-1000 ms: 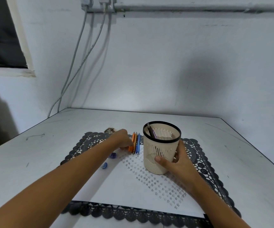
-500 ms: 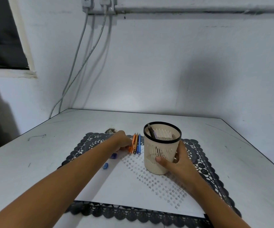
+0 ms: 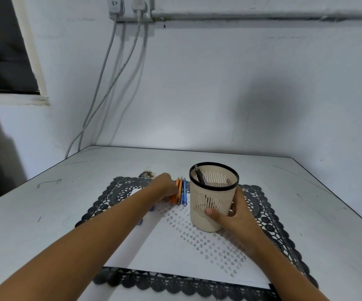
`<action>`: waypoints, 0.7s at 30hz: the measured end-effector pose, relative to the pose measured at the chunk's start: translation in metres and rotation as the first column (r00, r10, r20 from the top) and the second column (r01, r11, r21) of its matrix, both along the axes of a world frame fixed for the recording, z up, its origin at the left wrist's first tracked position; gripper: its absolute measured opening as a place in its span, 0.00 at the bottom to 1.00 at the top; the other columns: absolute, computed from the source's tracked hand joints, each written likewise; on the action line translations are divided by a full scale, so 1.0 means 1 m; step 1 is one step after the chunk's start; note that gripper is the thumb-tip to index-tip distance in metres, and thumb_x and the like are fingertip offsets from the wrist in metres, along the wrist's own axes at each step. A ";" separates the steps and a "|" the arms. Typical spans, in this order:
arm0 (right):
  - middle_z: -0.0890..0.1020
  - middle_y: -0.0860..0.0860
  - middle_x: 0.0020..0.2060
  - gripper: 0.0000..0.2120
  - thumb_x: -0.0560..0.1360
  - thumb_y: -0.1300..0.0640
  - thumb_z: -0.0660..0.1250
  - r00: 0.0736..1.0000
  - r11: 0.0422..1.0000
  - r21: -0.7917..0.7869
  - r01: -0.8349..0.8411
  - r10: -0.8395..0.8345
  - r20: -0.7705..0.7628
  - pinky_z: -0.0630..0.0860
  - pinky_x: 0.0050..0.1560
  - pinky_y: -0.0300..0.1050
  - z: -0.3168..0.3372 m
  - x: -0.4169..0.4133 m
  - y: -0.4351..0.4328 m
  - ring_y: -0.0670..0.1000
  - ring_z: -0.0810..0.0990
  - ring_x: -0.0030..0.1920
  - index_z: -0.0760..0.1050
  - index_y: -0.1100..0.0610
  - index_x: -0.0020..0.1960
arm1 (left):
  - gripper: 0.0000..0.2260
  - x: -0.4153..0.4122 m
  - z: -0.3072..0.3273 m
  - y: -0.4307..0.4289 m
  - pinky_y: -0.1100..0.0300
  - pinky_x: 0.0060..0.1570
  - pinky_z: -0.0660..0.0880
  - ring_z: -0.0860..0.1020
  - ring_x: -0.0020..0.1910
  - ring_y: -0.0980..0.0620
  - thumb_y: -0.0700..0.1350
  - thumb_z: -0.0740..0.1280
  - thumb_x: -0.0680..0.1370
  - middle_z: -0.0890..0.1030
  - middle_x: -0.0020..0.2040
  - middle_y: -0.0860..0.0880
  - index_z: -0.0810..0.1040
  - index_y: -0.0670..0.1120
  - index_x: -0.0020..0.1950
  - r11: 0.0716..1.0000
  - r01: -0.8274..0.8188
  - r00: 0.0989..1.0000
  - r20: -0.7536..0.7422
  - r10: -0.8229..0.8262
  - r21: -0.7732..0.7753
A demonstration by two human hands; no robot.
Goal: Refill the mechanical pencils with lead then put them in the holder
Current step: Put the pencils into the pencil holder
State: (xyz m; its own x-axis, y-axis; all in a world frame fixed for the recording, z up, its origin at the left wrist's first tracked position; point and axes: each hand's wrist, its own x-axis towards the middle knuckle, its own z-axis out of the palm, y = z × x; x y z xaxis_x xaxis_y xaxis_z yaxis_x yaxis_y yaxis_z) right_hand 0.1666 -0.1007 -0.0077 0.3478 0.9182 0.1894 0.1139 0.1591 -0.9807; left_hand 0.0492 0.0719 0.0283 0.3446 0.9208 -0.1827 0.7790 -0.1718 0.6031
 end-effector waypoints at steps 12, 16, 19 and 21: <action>0.75 0.48 0.59 0.46 0.58 0.51 0.77 0.999 1.000 0.006 -0.020 0.021 -0.044 0.81 0.40 0.42 -0.001 0.001 0.002 0.45 0.76 0.54 0.58 0.42 0.70 | 0.06 -0.056 0.095 0.000 0.66 0.36 0.71 0.75 0.36 0.52 0.38 0.63 0.77 0.78 0.41 0.48 0.77 0.46 0.50 0.871 0.321 0.918 0.102 -0.382 0.371; 0.75 0.48 0.60 0.47 0.58 0.50 0.77 0.999 1.000 0.000 -0.019 0.019 -0.027 0.81 0.43 0.45 -0.001 0.001 0.002 0.45 0.76 0.54 0.57 0.43 0.71 | 0.08 -0.063 0.129 -0.011 0.68 0.43 0.71 0.76 0.42 0.54 0.38 0.65 0.76 0.78 0.46 0.49 0.80 0.48 0.51 0.505 0.536 0.795 -0.203 -0.572 0.676; 0.75 0.49 0.61 0.45 0.59 0.52 0.77 0.999 1.000 0.009 -0.027 0.027 -0.042 0.80 0.39 0.40 -0.001 0.002 0.002 0.45 0.76 0.54 0.58 0.44 0.71 | 0.08 -0.056 0.140 -0.022 0.61 0.42 0.73 0.76 0.40 0.53 0.38 0.65 0.75 0.78 0.47 0.49 0.80 0.47 0.51 0.247 0.652 0.687 -0.422 -0.592 0.716; 0.75 0.50 0.61 0.45 0.60 0.53 0.77 0.998 0.999 0.013 -0.032 0.032 -0.050 0.79 0.37 0.38 -0.001 0.002 0.002 0.45 0.76 0.54 0.58 0.44 0.70 | 0.08 -0.048 0.137 -0.030 0.53 0.42 0.74 0.77 0.41 0.50 0.40 0.66 0.75 0.78 0.48 0.49 0.80 0.48 0.51 0.100 0.716 0.621 -0.565 -0.543 0.691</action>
